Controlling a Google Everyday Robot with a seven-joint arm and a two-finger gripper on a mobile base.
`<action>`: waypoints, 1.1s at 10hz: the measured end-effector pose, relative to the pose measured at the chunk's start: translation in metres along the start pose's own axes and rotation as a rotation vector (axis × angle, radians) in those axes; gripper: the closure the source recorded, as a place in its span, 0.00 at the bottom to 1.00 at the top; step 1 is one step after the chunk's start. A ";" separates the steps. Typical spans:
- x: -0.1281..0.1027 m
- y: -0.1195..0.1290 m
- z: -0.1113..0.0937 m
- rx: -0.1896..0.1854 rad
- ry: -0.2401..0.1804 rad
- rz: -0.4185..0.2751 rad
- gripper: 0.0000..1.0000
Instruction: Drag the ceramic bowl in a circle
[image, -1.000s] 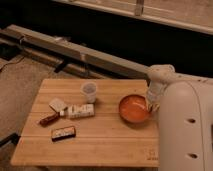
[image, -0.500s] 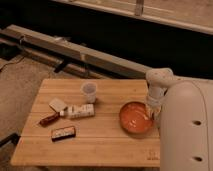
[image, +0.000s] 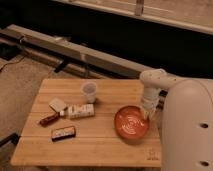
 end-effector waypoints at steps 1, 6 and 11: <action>-0.006 0.014 -0.005 0.001 -0.015 -0.036 1.00; -0.037 0.061 -0.012 0.014 -0.052 -0.164 1.00; -0.086 0.083 -0.012 0.014 -0.076 -0.186 1.00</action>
